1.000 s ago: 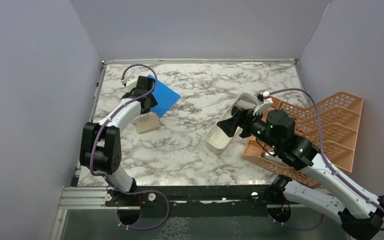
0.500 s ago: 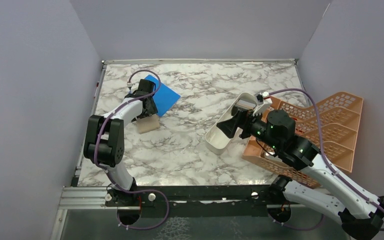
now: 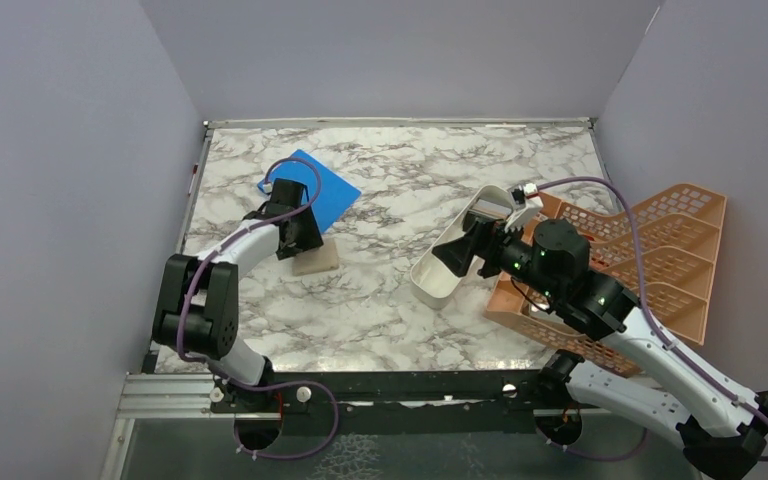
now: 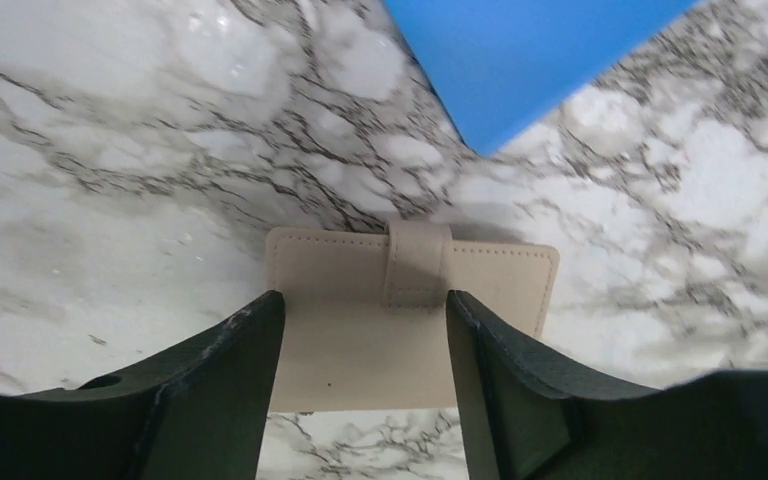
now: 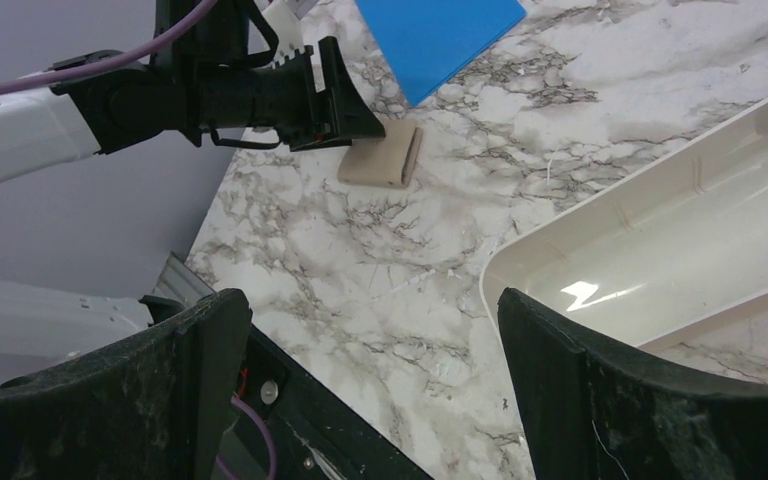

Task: Put the credit cards into the card holder
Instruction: Move the card holder to the center of the board.

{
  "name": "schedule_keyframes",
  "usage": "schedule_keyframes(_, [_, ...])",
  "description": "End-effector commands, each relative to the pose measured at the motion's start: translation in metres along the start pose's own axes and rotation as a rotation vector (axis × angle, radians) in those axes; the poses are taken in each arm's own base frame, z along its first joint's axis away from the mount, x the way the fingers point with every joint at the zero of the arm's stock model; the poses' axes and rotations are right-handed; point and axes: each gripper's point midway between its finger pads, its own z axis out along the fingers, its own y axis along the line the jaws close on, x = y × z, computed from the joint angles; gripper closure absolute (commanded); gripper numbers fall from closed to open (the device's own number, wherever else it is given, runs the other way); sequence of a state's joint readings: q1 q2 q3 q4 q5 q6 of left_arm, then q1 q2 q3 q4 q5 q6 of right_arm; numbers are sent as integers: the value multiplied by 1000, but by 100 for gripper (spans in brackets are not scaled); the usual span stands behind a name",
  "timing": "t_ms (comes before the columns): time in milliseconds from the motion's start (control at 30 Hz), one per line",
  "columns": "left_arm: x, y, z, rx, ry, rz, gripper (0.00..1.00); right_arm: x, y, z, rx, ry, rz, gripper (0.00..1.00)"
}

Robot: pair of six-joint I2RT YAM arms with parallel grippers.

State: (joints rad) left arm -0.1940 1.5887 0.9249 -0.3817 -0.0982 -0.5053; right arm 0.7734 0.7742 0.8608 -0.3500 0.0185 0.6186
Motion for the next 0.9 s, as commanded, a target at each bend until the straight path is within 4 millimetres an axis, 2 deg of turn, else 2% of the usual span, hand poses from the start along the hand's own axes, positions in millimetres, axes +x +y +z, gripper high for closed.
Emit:
schedule_keyframes(0, [11,-39,-23,199,11,-12,41,0,11,1,-39,13,18,1])
schedule_keyframes(100, [23,-57,-34,271,29,19,44,5,11,5,-41,33,26,1])
schedule_keyframes(200, [29,-59,-41,282,20,26,45,13,14,10,-69,68,27,3])
schedule_keyframes(300, [28,-35,-38,164,-14,30,47,22,16,17,-83,107,50,5])
schedule_keyframes(367, [23,-15,-37,55,-43,42,41,28,15,20,-82,129,59,6])
schedule_keyframes(467, [12,1,-35,-8,-81,31,39,33,14,24,-81,150,67,6])
schedule_keyframes(600, [-2,-3,-34,136,-78,-65,43,35,18,26,-107,158,54,7])
schedule_keyframes(700, [-8,0,-35,139,-94,-85,43,33,21,23,-132,153,32,7])
schedule_keyframes(867, [-1,10,-23,134,-59,-119,45,26,19,19,-110,128,12,7])
